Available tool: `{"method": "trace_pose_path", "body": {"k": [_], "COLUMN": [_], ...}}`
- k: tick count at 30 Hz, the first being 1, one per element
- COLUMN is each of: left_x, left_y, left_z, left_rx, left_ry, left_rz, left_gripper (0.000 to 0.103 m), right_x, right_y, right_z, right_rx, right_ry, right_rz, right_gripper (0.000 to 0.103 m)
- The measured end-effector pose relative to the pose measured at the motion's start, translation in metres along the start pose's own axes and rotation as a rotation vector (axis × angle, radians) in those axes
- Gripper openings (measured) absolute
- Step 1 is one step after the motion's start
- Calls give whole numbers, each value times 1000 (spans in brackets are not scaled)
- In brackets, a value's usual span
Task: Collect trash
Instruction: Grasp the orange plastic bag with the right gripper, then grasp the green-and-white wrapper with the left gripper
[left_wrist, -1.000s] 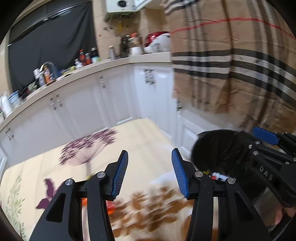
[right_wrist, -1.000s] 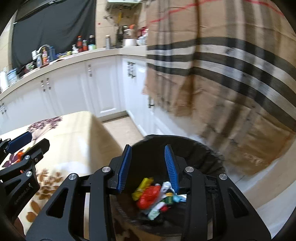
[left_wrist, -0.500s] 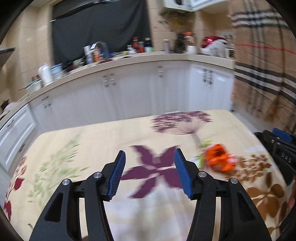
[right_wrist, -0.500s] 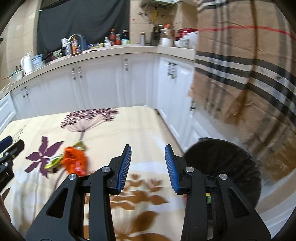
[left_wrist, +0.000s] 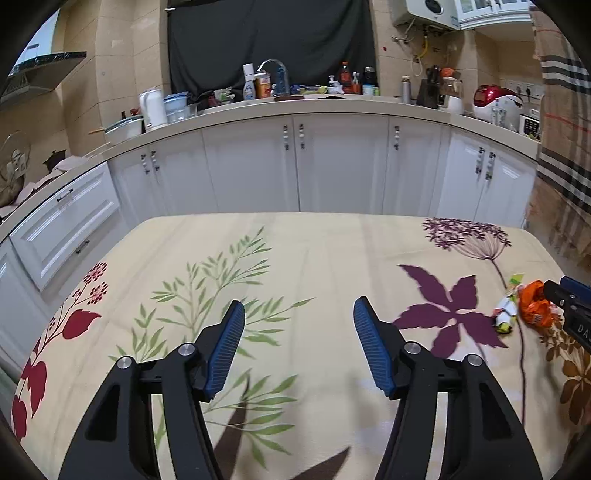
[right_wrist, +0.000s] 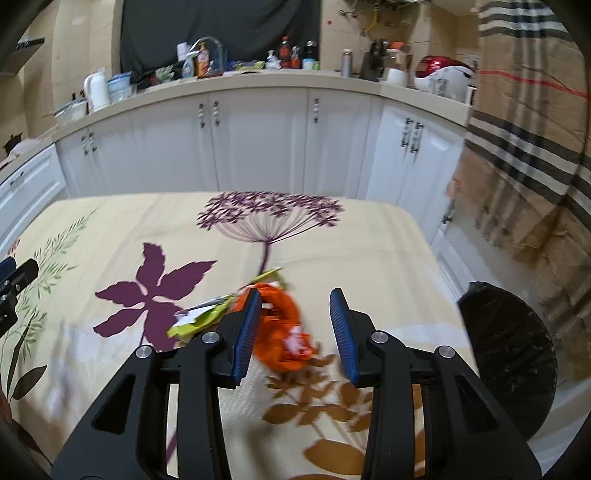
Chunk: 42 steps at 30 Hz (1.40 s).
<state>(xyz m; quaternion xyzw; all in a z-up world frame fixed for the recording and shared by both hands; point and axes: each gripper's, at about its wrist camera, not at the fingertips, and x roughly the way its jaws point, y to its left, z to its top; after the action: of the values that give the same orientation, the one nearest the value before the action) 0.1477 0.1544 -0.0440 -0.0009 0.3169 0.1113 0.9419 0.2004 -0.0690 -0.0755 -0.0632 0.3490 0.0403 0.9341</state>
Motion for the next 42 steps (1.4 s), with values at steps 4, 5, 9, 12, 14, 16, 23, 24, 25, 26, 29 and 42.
{"method": "trace_pose_path", "body": {"k": [4, 5, 9, 12, 14, 16, 23, 24, 25, 26, 29, 42], "left_x": [4, 5, 7, 7, 8, 8, 8, 8, 8, 8, 8, 7], "left_y": [6, 6, 6, 5, 2, -1, -18, -23, -26, -30, -42, -118], "left_z": [-5, -6, -8, -7, -7, -7, -6, -6, -6, -6, -5, 1], "left_rx": [1, 1, 5, 3, 11, 18, 45, 55, 60, 65, 76, 199], "left_ry": [17, 20, 32, 28, 30, 32, 34, 33, 33, 34, 35, 37], "left_rz": [-1, -4, -14, -21, -25, -31, -58, -64, -68, -76, -96, -210], "left_gripper": [61, 61, 61, 61, 61, 61, 61, 61, 61, 61, 61, 61], "right_x": [10, 13, 17, 17, 16, 15, 8, 8, 7, 6, 2, -19], "right_y": [10, 11, 15, 16, 16, 16, 9, 8, 6, 3, -5, -59], "right_z": [-2, -2, -3, -3, -4, -4, -7, -7, -8, -9, -10, -20], "right_rx": [-20, -23, -37, -40, -42, -40, -24, -20, -17, -13, -3, 61], "right_ry": [37, 48, 71, 73, 73, 70, 53, 51, 49, 47, 40, -2], "right_rz": [-1, 0, -2, 0, 6, 11, 11, 9, 8, 5, -5, -85], "right_gripper": [38, 38, 38, 37, 37, 36, 33, 33, 33, 33, 33, 33]}}
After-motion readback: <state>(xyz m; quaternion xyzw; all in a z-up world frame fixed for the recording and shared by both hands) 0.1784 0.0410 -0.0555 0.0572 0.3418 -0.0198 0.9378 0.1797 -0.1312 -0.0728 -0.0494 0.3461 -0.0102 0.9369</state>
